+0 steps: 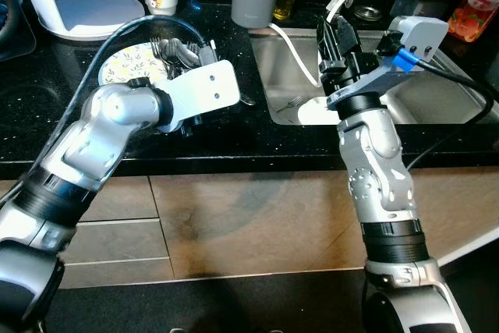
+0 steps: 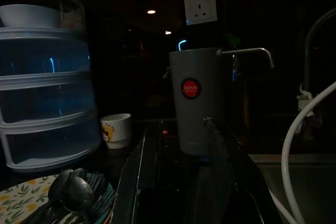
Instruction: Kitchen organization
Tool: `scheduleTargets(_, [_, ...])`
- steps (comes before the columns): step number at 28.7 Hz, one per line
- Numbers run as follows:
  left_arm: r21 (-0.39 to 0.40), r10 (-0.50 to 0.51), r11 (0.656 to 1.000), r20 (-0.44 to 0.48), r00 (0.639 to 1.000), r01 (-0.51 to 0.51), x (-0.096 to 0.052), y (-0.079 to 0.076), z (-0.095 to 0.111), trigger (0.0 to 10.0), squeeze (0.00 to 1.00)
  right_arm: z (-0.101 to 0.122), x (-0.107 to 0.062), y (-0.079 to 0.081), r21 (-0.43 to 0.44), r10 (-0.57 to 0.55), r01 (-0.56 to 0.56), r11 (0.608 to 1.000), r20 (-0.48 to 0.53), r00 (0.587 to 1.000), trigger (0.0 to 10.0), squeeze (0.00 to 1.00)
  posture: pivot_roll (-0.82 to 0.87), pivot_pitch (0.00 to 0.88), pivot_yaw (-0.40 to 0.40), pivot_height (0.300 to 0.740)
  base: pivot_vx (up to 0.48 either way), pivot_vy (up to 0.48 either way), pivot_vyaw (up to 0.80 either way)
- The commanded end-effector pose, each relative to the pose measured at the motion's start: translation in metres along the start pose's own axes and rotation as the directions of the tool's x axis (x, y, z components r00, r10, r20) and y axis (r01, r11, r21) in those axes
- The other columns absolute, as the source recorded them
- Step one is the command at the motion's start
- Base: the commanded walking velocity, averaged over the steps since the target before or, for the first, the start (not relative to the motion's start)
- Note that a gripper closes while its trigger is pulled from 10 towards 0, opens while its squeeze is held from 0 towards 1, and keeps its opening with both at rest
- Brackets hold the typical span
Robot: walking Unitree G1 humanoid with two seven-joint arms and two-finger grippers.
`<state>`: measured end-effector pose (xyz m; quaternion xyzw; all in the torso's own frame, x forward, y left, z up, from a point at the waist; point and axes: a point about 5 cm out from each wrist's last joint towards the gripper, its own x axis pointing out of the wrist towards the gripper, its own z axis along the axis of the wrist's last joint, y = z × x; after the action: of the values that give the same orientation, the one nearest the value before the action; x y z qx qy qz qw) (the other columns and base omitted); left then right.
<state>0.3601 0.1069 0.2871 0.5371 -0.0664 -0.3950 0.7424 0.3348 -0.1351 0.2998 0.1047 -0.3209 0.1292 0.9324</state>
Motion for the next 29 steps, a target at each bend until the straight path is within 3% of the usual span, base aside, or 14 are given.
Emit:
scheduleTargets(1, [0.085, -0.054, 0.995, -0.015, 0.998, 0.055, 0.013, -0.009, 0.003, 10.0, 1.0, 0.005, -0.002, -0.003, -0.006, -0.01, 0.01, 1.0, 0.009, 1.0, 10.0, 0.0, 0.17, 0.083, -0.042, 0.74, 0.0, 0.0, 0.0])
scheduleTargets(5, [0.154, -0.131, 0.979, -0.029, 0.991, 0.134, 0.022, -0.015, 0.01, 10.0, 1.0, 0.005, -0.002, -0.004, -0.005, -0.021, 0.021, 1.0, 0.009, 1.0, 10.0, 0.0, 0.16, 0.085, -0.033, 0.74, 0.0, 0.0, 0.0])
scheduleTargets(6, [0.178, -0.143, 0.973, -0.046, 0.989, 0.148, 0.025, -0.015, 0.009, 10.0, 0.09, 0.005, -0.003, -0.004, -0.004, -0.022, 0.022, 1.0, 0.009, 1.0, 10.0, 0.0, 0.16, 0.085, -0.033, 0.74, 0.0, 0.0, 0.0])
scheduleTargets(7, [0.209, -0.157, 0.963, -0.074, 0.985, 0.169, 0.03, -0.015, 0.007, 10.0, 0.0, 0.006, -0.003, -0.003, -0.002, -0.02, 0.02, 1.0, 0.011, 1.0, 10.0, 0.0, 0.16, 0.085, -0.033, 0.74, 0.0, 0.0, 0.0])
scheduleTargets(13, [0.318, -0.083, 0.938, -0.173, 0.981, 0.135, 0.052, -0.009, 0.004, 10.0, 0.0, 0.007, -0.003, -0.002, 0.008, -0.021, 0.021, 1.0, 0.012, 1.0, 10.0, 0.0, 0.16, 0.085, -0.033, 0.74, 0.0, 0.0, 0.0])
scheduleTargets(18, [0.355, 0.004, 0.932, -0.224, 0.974, 0.078, 0.061, -0.006, 0.0, 10.0, 0.0, 0.008, -0.002, -0.001, 0.011, -0.02, 0.02, 1.0, 0.013, 1.0, 10.0, 0.0, 0.16, 0.089, -0.024, 0.74, 0.0, 0.0, 0.0])
scheduleTargets(23, [0.369, 0.084, 0.929, -0.226, 0.97, 0.006, 0.074, -0.013, -0.001, 10.0, 0.0, 0.008, -0.002, -0.001, 0.015, -0.022, 0.022, 1.0, 0.012, 1.0, 10.0, 0.0, 0.16, 0.09, -0.025, 0.74, 0.0, 0.0, 0.0])
scheduleTargets(24, [0.381, 0.097, 0.925, -0.226, 0.969, -0.004, 0.076, -0.014, -0.002, 9.1, 0.0, 0.008, -0.002, -0.001, 0.016, -0.022, 0.022, 1.0, 0.011, 1.0, 10.0, 0.0, 0.16, 0.09, -0.024, 0.74, 0.0, 0.0, 0.0])
scheduleTargets(25, [0.386, 0.11, 0.922, -0.229, 0.967, -0.014, 0.077, -0.015, -0.004, 4.3, 0.0, 0.009, -0.002, -0.001, 0.017, -0.023, 0.022, 1.0, 0.011, 1.0, 10.0, 0.0, 0.16, 0.09, -0.024, 0.74, 0.0, 0.0, 0.0])
scheduleTargets(27, [0.391, 0.12, 0.92, -0.231, 0.965, -0.021, 0.078, -0.015, -0.005, 4.3, 0.0, 0.009, -0.002, -0.001, 0.017, -0.023, 0.023, 1.0, 0.011, 1.0, 10.0, 0.0, 0.16, 0.09, -0.024, 0.74, 0.0, 0.0, 0.0])
scheduleTargets(28, [0.397, 0.125, 0.918, -0.227, 0.966, -0.025, 0.077, -0.015, -0.007, 0.0, 0.0, 0.009, -0.002, -0.002, 0.018, -0.024, 0.024, 1.0, 0.011, 1.0, 10.0, 0.0, 0.16, 0.09, -0.024, 0.74, 0.0, 0.0, 0.0])
scheduleTargets(29, [0.403, 0.139, 0.914, -0.219, 0.966, -0.04, 0.076, -0.014, -0.008, 0.0, 0.0, 0.009, -0.003, -0.002, 0.021, -0.027, 0.027, 0.999, 0.009, 1.0, 10.0, 0.0, 0.16, 0.093, -0.028, 0.74, 0.0, 0.0, 0.0])
